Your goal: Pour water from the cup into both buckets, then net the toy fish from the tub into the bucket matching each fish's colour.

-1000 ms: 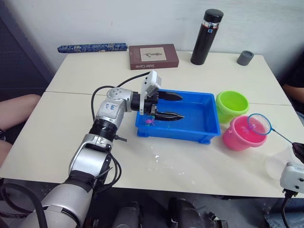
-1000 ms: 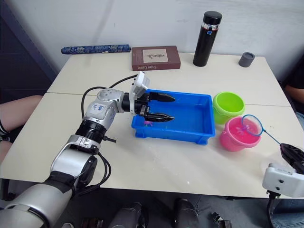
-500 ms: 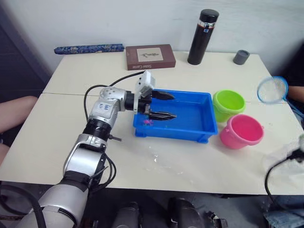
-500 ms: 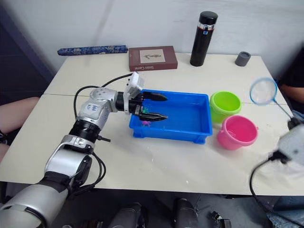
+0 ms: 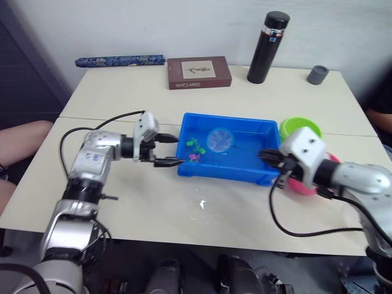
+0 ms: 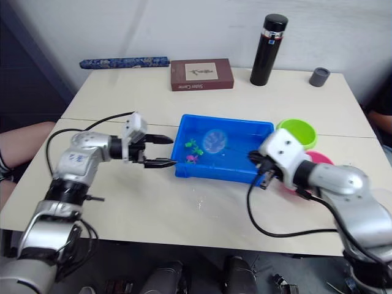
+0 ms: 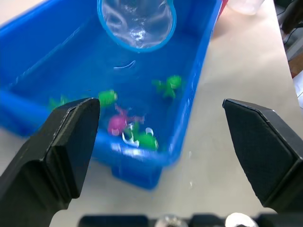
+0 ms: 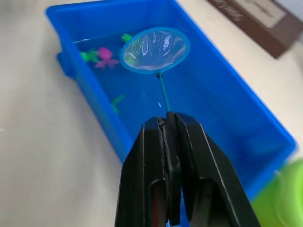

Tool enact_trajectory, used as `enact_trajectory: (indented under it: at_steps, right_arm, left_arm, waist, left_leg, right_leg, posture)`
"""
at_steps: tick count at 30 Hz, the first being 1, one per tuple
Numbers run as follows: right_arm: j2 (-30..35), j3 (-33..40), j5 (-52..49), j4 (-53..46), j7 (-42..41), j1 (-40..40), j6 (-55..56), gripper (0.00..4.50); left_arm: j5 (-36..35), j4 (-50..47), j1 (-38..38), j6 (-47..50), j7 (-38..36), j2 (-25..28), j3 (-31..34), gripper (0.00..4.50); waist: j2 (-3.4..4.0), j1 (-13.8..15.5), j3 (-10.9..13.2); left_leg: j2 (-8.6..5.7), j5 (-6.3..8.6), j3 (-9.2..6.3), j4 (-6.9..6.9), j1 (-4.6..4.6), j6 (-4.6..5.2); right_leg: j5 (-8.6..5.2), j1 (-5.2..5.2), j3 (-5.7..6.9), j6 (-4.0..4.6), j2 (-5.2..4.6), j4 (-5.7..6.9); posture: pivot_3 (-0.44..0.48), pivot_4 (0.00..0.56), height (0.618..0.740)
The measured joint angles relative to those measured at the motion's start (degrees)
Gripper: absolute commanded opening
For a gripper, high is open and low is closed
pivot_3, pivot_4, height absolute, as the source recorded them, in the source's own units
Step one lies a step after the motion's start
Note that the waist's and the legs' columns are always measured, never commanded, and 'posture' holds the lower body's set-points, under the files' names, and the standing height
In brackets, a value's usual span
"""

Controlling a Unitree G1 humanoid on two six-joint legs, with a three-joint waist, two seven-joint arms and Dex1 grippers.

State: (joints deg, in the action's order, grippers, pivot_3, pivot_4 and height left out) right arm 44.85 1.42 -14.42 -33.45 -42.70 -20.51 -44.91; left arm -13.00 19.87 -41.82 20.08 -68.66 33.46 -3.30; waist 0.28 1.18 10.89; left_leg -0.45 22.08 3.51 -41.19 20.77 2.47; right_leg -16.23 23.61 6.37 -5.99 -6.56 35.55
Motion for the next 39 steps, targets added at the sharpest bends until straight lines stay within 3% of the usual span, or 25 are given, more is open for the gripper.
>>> enact_trajectory:
  at_steps: [4,13,28,39]
  right_arm:
    - [-1.02,-8.85,4.71,7.90,-0.01,-4.21,6.60,0.00]
    - [-2.05,-16.81,15.03,18.07,0.84,-8.12,18.79,0.00]
    - [-2.62,-17.26,19.03,19.91,-3.33,-6.76,25.11,0.00]
    - [-6.36,-12.56,12.09,17.46,-4.45,-5.42,16.50,0.00]
  left_arm:
    - [-0.69,-7.76,4.06,4.53,3.64,1.68,1.44,4.47]
    - [-3.64,-17.33,9.58,11.37,9.56,1.93,3.49,4.47]
    - [-4.99,-18.45,9.64,12.13,11.69,2.27,3.44,4.47]
    - [-5.03,-17.73,9.42,11.49,11.75,1.41,3.35,4.47]
  waist:
    - [0.00,0.15,0.00]
    - [0.00,-0.32,0.00]
    - [0.00,-0.30,0.00]
    - [0.00,-0.32,0.00]
  left_leg:
    - [0.00,0.00,-0.07,-0.01,0.05,0.01]
    - [0.06,-0.01,-0.10,-0.01,0.17,-0.03]
    - [0.06,-0.01,-0.10,-0.02,0.19,-0.04]
    - [0.06,-0.01,-0.10,-0.02,0.18,-0.04]
  right_leg:
    - [0.01,0.00,-0.01,-0.01,-0.02,0.00]
    - [0.01,0.08,0.16,-0.01,0.01,-0.01]
    - [0.01,0.08,0.25,-0.01,0.02,-0.02]
    - [0.01,0.08,0.33,-0.01,0.02,-0.02]
  posture:
    - [0.000,0.150,0.740]
    - [0.000,0.150,0.740]
    - [0.000,0.150,0.740]
    - [0.000,0.150,0.740]
